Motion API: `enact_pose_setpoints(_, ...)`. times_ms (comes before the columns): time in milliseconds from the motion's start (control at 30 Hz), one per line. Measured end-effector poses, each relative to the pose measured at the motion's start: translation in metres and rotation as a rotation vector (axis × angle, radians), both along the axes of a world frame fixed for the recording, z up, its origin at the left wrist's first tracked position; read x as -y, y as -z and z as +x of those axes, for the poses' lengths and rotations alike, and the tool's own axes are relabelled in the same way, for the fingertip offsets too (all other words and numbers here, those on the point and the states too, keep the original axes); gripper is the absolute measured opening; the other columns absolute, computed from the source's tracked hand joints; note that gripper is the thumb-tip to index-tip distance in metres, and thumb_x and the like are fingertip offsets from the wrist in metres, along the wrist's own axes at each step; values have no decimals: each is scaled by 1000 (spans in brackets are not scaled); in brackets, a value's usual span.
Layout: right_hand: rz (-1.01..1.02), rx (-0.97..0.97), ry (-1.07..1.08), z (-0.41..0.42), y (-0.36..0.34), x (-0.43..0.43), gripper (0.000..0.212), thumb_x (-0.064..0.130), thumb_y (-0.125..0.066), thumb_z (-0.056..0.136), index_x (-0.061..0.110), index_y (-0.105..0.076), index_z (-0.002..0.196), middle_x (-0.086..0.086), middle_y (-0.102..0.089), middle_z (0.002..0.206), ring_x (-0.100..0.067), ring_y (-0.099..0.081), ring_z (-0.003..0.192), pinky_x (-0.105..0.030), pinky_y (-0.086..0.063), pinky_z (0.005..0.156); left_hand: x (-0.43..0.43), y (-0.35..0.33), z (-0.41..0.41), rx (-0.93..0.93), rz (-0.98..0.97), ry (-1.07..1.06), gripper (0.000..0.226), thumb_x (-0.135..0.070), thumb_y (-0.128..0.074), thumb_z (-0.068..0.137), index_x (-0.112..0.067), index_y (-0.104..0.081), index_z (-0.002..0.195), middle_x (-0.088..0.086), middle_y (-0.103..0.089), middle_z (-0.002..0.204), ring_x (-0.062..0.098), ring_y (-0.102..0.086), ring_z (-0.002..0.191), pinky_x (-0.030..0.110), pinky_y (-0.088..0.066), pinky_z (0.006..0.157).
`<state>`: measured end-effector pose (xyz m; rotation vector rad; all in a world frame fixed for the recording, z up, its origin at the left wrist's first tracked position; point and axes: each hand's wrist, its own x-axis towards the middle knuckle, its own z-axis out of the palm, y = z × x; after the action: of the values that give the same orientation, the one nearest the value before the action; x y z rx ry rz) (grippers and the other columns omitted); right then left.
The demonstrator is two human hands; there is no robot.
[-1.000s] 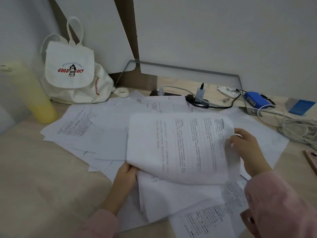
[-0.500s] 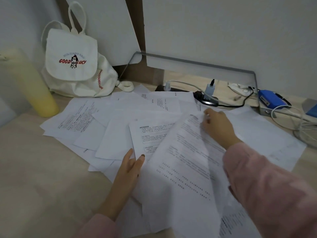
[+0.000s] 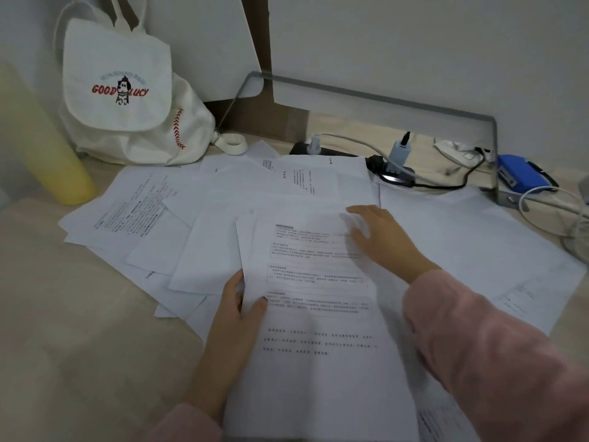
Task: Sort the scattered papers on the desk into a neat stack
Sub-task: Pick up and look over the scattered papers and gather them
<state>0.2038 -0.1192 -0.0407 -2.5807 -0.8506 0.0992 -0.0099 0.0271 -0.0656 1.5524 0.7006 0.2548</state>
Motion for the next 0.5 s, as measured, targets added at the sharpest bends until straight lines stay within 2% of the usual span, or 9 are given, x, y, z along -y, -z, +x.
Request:
enact_pose_setpoints(100,-72,-63,155,4,-2,61,49,30,-59,88,16,-47,134,-9,-46,139,-28,-40,128,-32,-30,105,4,2,1,16,19,-99,40,-15,-48,93,-25,-42,132,-14,-58,108,-1,-55,94,17,-41,74)
enact_pose_setpoints(200,-204,-166,320,-1,-6,115,69,45,-66,78,17,-42,137,-13,-39,143,-33,-38,128,-41,-31,107,10,0,3,14,40,-159,37,-15,-47,94,-22,-44,130,-9,-56,107,12,-54,100,23,-38,81)
enact_pose_setpoints(300,-305,-254,326,-16,-5,146,86,58,-65,69,19,-36,140,-12,-30,148,-34,-36,130,-43,-32,109,16,-2,4,29,49,-151,37,-15,-48,93,-22,-43,129,-7,-54,110,5,-53,93,15,-38,70)
enact_pose_setpoints(367,-315,-240,281,-28,-2,156,93,63,-63,64,20,-33,141,-12,-26,150,-34,-35,132,-44,-31,109,18,-1,4,33,66,-128,40,-15,-49,93,-24,-40,131,-9,-53,112,-2,-52,92,13,-38,70)
enact_pose_setpoints(500,-359,-184,223,-47,-1,161,87,57,-61,76,25,-20,146,-7,-17,155,-28,-22,141,-42,-26,111,21,1,1,42,111,-110,44,-16,-49,93,-28,-36,133,-11,-54,115,-4,-52,93,24,-40,81)
